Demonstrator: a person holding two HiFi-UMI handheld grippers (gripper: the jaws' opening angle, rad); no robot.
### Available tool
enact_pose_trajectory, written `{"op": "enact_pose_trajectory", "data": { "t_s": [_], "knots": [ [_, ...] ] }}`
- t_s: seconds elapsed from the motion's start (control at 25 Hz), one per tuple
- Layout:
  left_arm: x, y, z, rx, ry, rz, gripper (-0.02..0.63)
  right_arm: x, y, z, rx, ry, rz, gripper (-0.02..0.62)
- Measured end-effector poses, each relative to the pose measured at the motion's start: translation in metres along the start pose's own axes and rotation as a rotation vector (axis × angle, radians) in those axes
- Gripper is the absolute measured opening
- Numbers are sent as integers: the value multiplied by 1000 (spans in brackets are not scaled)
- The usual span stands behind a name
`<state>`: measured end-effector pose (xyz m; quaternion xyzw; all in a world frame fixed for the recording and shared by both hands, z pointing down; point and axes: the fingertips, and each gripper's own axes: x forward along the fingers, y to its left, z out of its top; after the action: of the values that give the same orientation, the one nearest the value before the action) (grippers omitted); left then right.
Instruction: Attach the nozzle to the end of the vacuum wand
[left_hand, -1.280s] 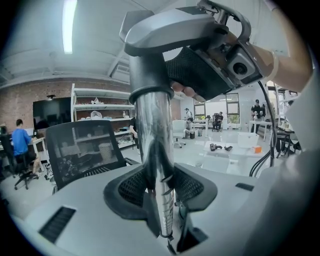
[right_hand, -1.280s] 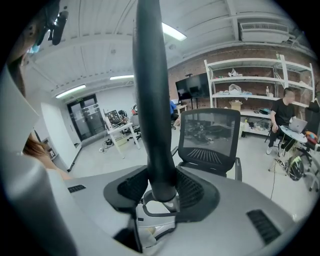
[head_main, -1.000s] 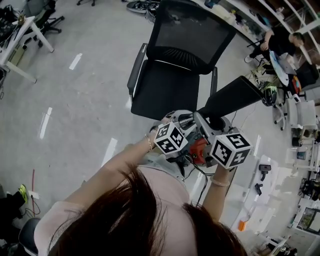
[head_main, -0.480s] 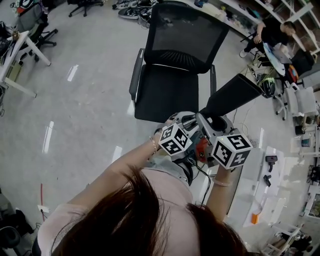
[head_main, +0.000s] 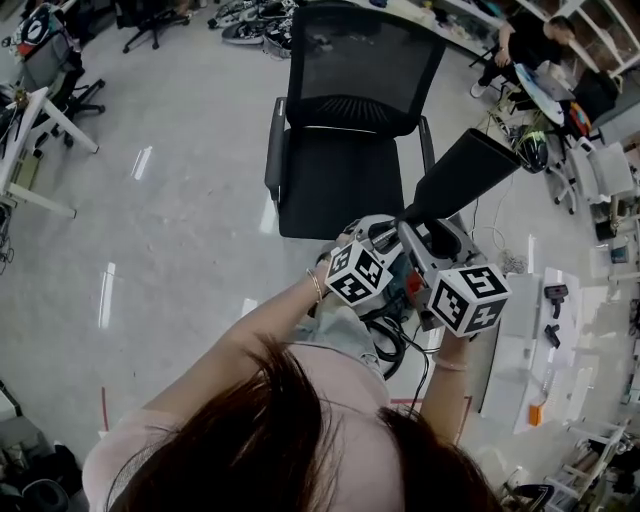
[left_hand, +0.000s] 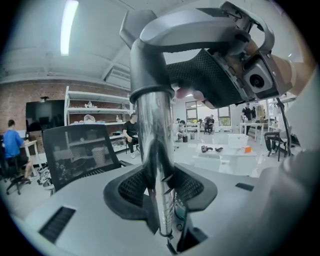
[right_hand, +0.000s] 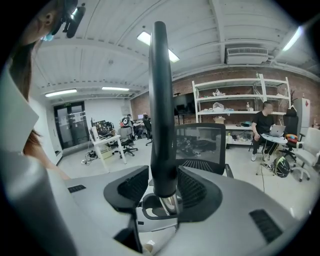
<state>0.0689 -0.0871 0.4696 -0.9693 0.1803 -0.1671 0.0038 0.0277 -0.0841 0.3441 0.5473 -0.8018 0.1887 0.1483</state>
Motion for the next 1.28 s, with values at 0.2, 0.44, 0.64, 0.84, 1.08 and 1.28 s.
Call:
{"op": "enact_pose_trajectory", "data": {
  "t_s": [0.2,0.44,0.64,0.84,1.08,1.28],
  "knots": [
    [-13,3,-3,-10,-3,26,156,-10,15,0,17,-39,15,179],
    [-17,-2,-5,-18,-8,62,156,-29,12,-9,20,-68,13,179],
    [-10,-15,-2,-21,-2,101,156,-59,-4,-16,55,-121,38,179],
    [-1,-27,1,-27,13,150,156,-88,-26,-23,48,-149,80,179],
    [11,-44,2,-33,31,195,156,-117,-54,-34,63,-175,148,179],
    [14,-55,3,-53,45,223,156,-134,-70,-44,69,-185,179,179]
  ]
}}
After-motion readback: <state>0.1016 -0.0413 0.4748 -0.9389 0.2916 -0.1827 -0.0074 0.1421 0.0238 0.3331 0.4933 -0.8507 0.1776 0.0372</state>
